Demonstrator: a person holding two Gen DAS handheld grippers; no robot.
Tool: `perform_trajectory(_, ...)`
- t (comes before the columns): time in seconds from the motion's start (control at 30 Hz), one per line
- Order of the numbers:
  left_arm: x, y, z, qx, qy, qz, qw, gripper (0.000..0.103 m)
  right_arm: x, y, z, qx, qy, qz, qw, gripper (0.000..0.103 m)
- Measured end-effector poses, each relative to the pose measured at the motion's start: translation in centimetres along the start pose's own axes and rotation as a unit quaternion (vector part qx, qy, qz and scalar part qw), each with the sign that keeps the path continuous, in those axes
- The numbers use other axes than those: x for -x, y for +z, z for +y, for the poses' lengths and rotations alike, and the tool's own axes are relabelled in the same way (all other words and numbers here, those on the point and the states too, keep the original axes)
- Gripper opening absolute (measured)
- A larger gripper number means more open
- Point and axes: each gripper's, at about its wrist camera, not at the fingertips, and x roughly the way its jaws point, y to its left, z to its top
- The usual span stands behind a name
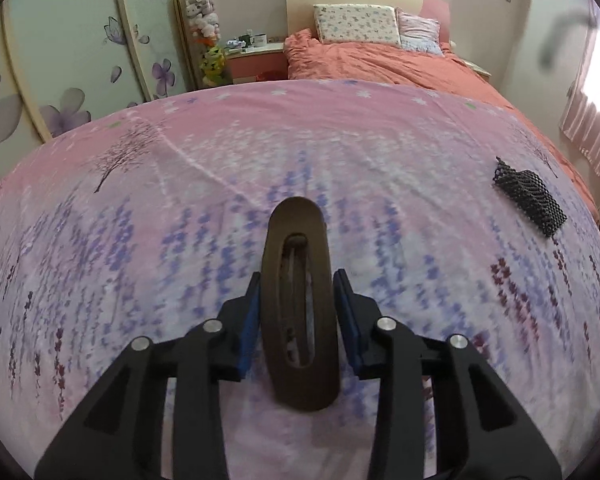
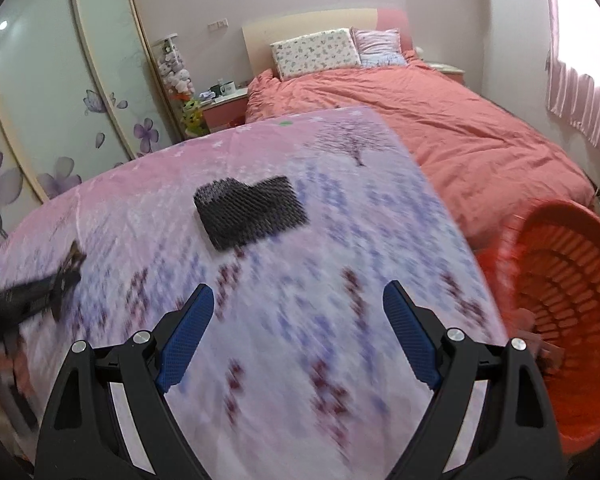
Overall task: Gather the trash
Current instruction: 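Grasp the brown hair clip with the left tool while the right tool grasps the black mesh pad, then lift the black mesh pad with the right tool while the left tool holds the hair clip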
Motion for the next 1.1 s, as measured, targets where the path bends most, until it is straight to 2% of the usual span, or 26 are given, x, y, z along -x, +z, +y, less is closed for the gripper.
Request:
perform_trajectory(0.1, 0.2, -0.2, 0.5, 0.007, -0.007, -0.001, 0.9999, 0.037, -2.1, 1.7, 1.7, 0.006, -0.006, 0.002, 1.000, 0.099)
perform_trajectory(0.2, 0.3, -0.3, 0.4, 0.003, -0.003, -0.001, 1.0000, 0.037, -3.9, 2.7, 3.2, 0.021, -0.015, 0.009, 1.000, 0.101)
perform_trajectory(0.47, 0.2, -0.2, 0.4, 0.007, -0.008, 0.000, 0.9999, 0.037, -9.6, 4.6, 5.8, 0.048, -0.064, 0.078, 0.994, 0.100)
perform_trajectory(0.53, 0.2, -0.2, 0.5, 0.008, -0.009, 0.000, 0.9999, 0.038, -9.7, 4.8, 6.1, 0.048, -0.067, 0.073, 0.994, 0.094)
perform_trajectory(0.67, 0.2, -0.1, 0.6, 0.008, -0.007, 0.000, 0.9999, 0.038, -9.7, 5.1, 6.5, 0.049, -0.072, 0.062, 0.994, 0.065)
perform_trajectory(0.73, 0.1, 0.1, 0.6, 0.008, -0.005, 0.000, 1.0000, 0.039, -9.5, 5.0, 6.6, 0.054, -0.071, 0.058, 0.994, 0.046)
perform_trajectory(0.77, 0.0, 0.1, 0.7, 0.009, -0.005, 0.000, 1.0000, 0.039, -9.3, 4.9, 6.6, 0.058, -0.073, 0.056, 0.994, 0.029)
perform_trajectory(0.8, 0.0, 0.2, 0.6, 0.009, -0.005, 0.000, 0.9999, 0.039, -9.0, 4.7, 6.5, 0.059, -0.080, 0.054, 0.994, 0.017)
perform_trajectory(0.87, 0.0, 0.2, 0.6, 0.009, -0.005, 0.000, 1.0000, 0.039, -8.4, 4.3, 5.8, 0.053, -0.072, 0.055, 0.994, 0.013)
perform_trajectory(0.97, 0.0, 0.2, 0.7, 0.009, -0.005, 0.000, 1.0000, 0.039, -7.2, 3.6, 4.7, 0.037, -0.048, 0.060, 0.996, 0.013)
perform_trajectory(1.1, 0.0, 0.2, 0.7, 0.009, -0.006, 0.000, 0.9999, 0.039, -4.4, 1.0, 3.7, 0.048, -0.043, 0.065, 0.996, 0.013)
